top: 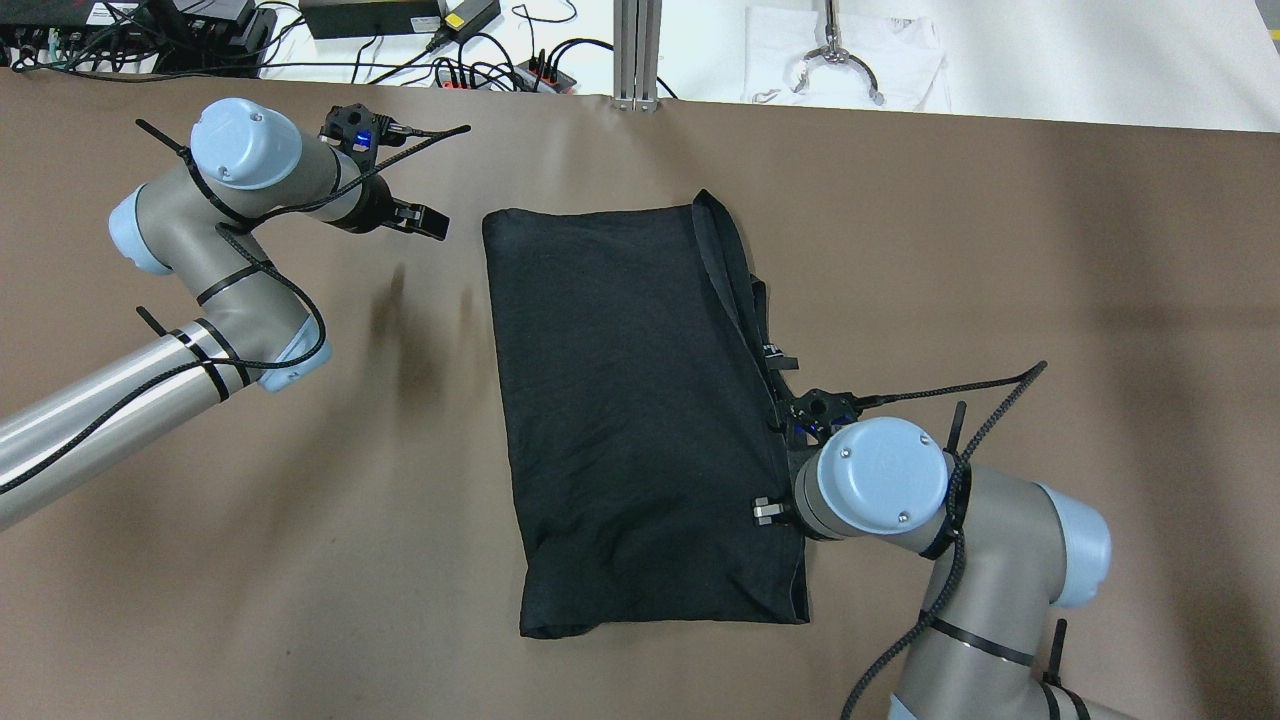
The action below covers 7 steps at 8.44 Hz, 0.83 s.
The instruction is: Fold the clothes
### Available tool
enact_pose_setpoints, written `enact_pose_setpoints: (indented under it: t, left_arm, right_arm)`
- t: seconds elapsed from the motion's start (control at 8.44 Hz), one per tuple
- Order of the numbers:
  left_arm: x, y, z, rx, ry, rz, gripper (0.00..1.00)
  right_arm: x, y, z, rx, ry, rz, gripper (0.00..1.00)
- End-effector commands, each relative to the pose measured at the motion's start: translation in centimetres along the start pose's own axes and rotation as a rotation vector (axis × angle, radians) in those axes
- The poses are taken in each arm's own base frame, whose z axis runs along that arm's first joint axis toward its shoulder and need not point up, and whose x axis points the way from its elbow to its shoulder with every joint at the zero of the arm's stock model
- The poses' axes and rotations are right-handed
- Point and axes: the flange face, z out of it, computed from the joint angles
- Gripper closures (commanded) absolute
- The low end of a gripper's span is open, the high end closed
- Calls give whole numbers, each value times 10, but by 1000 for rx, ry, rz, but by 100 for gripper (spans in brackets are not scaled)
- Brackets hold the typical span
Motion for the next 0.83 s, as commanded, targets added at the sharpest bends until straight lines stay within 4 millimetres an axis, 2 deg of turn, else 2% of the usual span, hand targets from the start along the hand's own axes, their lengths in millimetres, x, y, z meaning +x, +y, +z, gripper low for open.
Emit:
enact_pose_setpoints:
  t: [0.0, 0.12, 0.36, 0.47, 0.71]
  left_arm:
    - [0, 1, 0, 0, 0, -1, 0]
    - [0, 1, 0, 0, 0, -1, 0]
    - [0, 1, 0, 0, 0, -1, 0]
    - [-1, 1, 0, -1, -1, -1, 0]
    - [-1, 1, 0, -1, -1, -7, 0]
  right_arm:
    - [0, 1, 3, 10, 10, -2, 33]
    - [0, -10, 0, 45, 12, -4, 17]
    - [-6, -58, -9, 104, 11, -10, 13]
    - [-16, -89, -2, 125, 32, -3, 12]
    - [-42, -154, 29, 136, 106, 27, 12]
